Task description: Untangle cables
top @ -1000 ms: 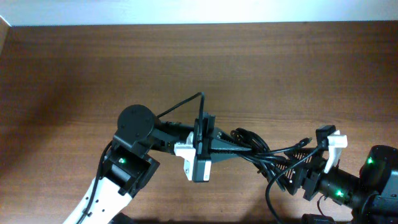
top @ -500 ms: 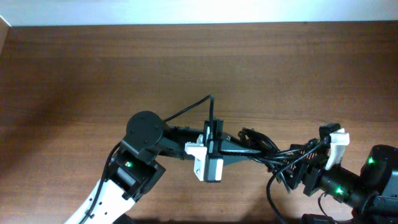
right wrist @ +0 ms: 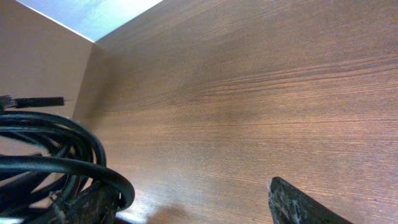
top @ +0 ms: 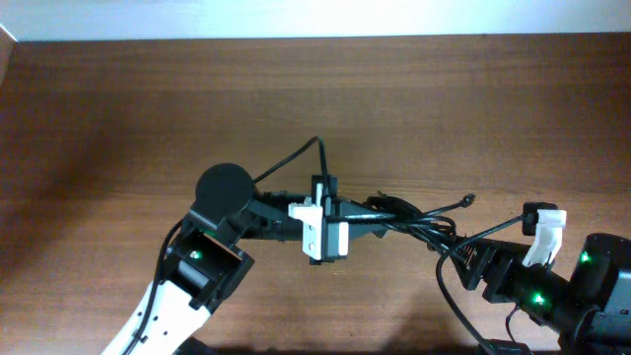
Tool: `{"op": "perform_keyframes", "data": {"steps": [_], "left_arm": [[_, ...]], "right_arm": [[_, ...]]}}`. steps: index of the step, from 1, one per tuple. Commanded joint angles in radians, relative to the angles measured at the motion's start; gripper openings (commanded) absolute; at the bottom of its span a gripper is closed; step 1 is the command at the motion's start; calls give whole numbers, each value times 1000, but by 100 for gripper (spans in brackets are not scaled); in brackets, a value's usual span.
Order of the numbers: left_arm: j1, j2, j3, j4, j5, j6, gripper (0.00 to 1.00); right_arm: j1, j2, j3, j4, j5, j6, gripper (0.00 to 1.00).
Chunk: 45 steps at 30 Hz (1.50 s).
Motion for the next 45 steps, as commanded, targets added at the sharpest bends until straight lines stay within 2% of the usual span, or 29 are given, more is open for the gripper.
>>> {"op": "perform_keyframes", "data": {"steps": [1,4,9,14,17,22,25,31,32,33,35,37,39,40,41,42,44,45], "left_arm": [[40,-69,29,-59,-27,-18,0],[42,-69,29,-112,-83,-18,0],[42,-69,29,-270,-248,-18,0],[42,-66,29,-331,-251,-18,0],[42,-60,29,-353,-219,-18,0],[42,-60,29,-312,-34,-19,0],[23,-56,29,-266,-32,-71,0],[-103,16,29,-170,-32,-71,0],[-120,33,29,-151,-33,-71,0],[-126,40,29,-139,-36,-71,0],[-127,44,29,-104,-58,-71,0],[-127,44,29,-108,-103,-71,0],[-127,44,29,-115,-127,-71,0],[-127,44,29,-118,-132,-70,6],[-127,44,29,-118,-134,-70,18],[-127,44,29,-118,-133,-71,37],[-127,40,29,-119,-130,-71,99],[-127,31,29,-125,-130,-71,99]], "right_arm": [[-5,13,-15,4,58,-36,74],[-5,13,-15,15,46,-36,74],[-5,13,-14,76,-173,-132,74],[-5,13,-14,88,-303,-293,76],[-5,13,-14,122,-404,-417,81],[-5,13,-14,126,-487,-575,85],[-5,13,-14,127,-523,-617,85],[-5,13,-14,137,-523,-617,83],[-5,13,-14,137,-522,-617,67],[-5,13,-14,137,-522,-617,57],[-5,13,-14,137,-522,-616,26],[-5,13,-14,136,-518,-616,5],[-5,13,-14,136,-515,-616,4],[-5,13,-14,136,-502,-615,4],[-5,13,-14,136,-484,-605,4],[-5,13,-14,136,-468,-589,4],[-5,13,-14,137,-459,-566,4],[-5,13,-14,137,-459,-566,4]]}}
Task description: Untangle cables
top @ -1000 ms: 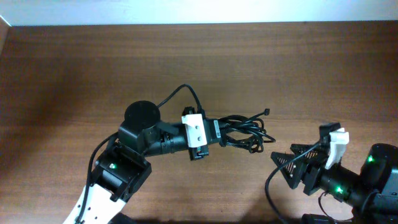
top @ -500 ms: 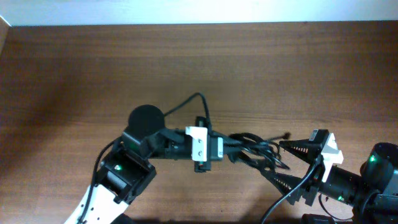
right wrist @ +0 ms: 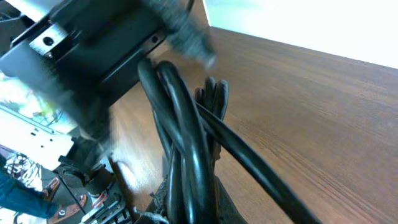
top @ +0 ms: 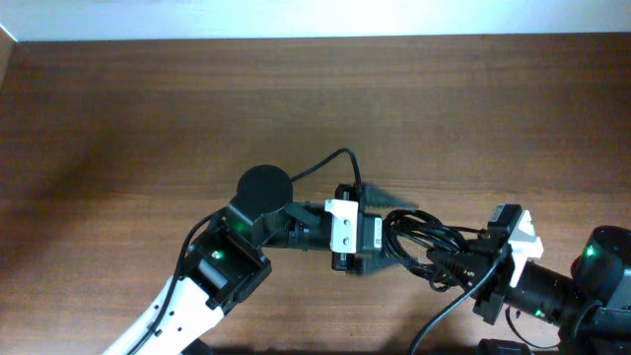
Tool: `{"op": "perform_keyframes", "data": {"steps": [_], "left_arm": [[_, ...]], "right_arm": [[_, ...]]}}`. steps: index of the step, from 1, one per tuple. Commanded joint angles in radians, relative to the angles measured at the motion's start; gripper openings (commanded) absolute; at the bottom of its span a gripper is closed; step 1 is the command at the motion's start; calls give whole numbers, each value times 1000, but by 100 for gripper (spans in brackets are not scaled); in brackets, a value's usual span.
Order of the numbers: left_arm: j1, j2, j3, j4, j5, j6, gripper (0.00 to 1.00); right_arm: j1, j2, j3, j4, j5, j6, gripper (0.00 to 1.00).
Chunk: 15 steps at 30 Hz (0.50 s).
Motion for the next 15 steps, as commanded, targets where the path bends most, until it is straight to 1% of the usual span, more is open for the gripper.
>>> {"op": "perform_keyframes", "data": {"steps": [1,3,6,9,11,15], "left_arm": [[5,-37,23,-15,-11,-3,99],[32,-62,23,-54,-25,-3,99],[108,-130,23,-232,-126,-3,99],[145,-145,23,-322,-146,-2,99],[145,-138,23,-340,-145,-2,99],[145,-132,23,-328,-142,-2,99]], "right_arm": [[-4,3,-2,5,2,19,4],[-4,3,-2,5,2,19,4],[-4,3,-2,5,2,19,4],[-4,3,-2,4,1,19,4],[-4,3,-2,4,-4,19,4],[-4,3,-2,4,-41,16,4]]}}
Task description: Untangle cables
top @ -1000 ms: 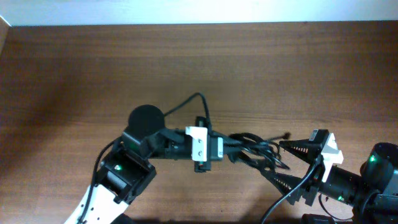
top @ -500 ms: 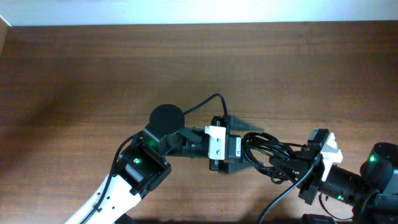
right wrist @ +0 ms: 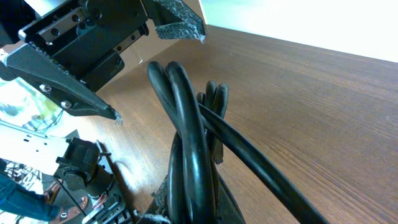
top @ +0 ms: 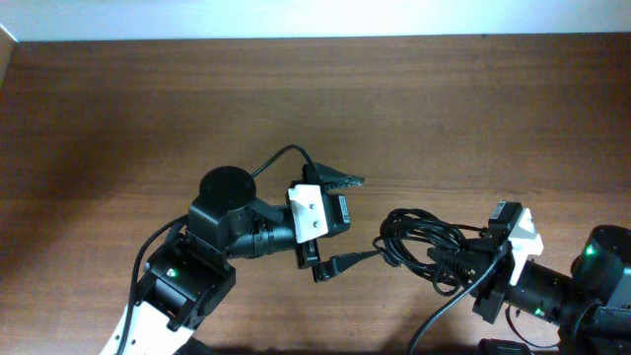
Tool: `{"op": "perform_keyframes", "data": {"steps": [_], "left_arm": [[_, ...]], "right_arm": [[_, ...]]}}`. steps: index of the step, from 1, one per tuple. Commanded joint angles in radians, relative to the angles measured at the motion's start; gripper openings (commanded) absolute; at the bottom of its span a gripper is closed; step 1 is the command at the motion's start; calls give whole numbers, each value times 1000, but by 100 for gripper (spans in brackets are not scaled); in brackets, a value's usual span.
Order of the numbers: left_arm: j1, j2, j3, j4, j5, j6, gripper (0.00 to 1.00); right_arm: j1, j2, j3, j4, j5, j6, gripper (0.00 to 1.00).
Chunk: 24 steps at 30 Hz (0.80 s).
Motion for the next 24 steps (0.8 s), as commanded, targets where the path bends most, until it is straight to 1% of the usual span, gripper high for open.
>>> {"op": "perform_keyframes", "data": {"steps": [1,2,4,8,11,17,20,24], "left_arm": [[5,5,11,21,0,1,99],[5,14,11,41,47,1,99],[5,34,11,81,157,1,99],[5,90,11,114,249,1,99],[5,146,11,174,359,1,99],[5,182,11,179,364,1,99],[5,182,11,273,478,1,99],[-47,191,11,318,479,1,99]], "right_arm": [[-4,0,-2,4,-80,-20,4],[-4,0,-2,3,-132,-56,4],[-4,0,-2,3,-149,-77,4],[-4,0,-2,-8,-150,-76,4],[-4,0,-2,-11,-150,-76,4],[-4,0,-2,-11,-168,-76,4],[-4,0,-2,-11,-168,-76,4],[-4,0,-2,-11,-168,-76,4]]}}
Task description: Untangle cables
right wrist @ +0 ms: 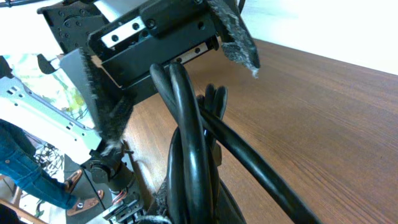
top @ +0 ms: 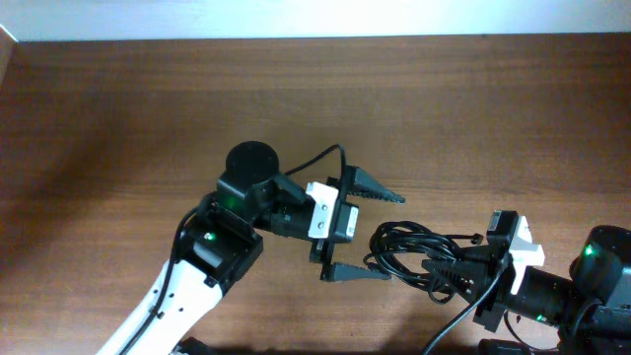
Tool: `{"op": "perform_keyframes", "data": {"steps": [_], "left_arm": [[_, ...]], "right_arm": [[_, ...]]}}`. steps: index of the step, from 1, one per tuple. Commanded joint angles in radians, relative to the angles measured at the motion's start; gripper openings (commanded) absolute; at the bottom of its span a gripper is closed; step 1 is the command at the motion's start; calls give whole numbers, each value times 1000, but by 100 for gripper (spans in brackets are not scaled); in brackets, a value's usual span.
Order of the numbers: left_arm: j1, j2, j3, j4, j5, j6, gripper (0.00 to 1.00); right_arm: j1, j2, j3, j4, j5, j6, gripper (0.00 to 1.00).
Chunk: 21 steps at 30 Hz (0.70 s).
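A bundle of tangled black cables point(top: 412, 254) lies on the wooden table right of centre. My right gripper point(top: 461, 272) is shut on the bundle's right end; in the right wrist view the cables point(right wrist: 186, 134) rise straight out of its jaws point(right wrist: 191, 211). My left gripper point(top: 373, 233) stands wide open just left of the bundle, one finger point(top: 379, 189) beyond it and the other finger point(top: 353, 271) nearer than it. The right wrist view shows the same left gripper point(right wrist: 171, 68) right behind the loops. Nothing is between its fingers.
A thin black lead point(top: 317, 161) arcs over the left wrist. The table's far edge point(top: 315, 39) meets a pale wall. Bare wood point(top: 118, 118) spreads to the left and behind.
My left gripper, open both times, has moved right from a spot clear of the bundle to its left end. The bundle and the right gripper have shifted slightly left.
First the left gripper was at the cables' left end and the right gripper stood open at their right end. Then the right gripper was shut on the bundle with the left close against it. The left then stood open, away to the left, and is now back at the bundle.
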Motion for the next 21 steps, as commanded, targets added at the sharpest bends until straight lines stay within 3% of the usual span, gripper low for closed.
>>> {"op": "perform_keyframes", "data": {"steps": [1,3,6,10,11,13,15,20,21], "left_arm": [[-56,16,11,24,-3,1,99],[-89,34,11,23,-92,1,99],[-98,57,11,24,-105,1,99],[-98,68,11,26,-105,1,63],[-98,68,11,34,-105,1,45],[-98,68,11,40,-105,1,20],[-98,68,11,40,-105,1,2],[-95,68,11,46,-106,1,0],[-95,68,11,47,-106,1,0]], "right_arm": [[-4,0,-2,0,-43,-13,4],[-4,0,-2,-27,-43,-14,4],[-4,0,-2,-38,-43,-14,4],[-4,0,-2,-38,-66,-14,4],[-4,0,-2,-38,-66,-14,4],[-4,0,-2,-38,-66,-14,4],[-4,0,-2,-39,-66,-13,8],[-4,0,-2,-47,-65,-13,14],[-4,0,-2,-47,-65,-13,25]]}}
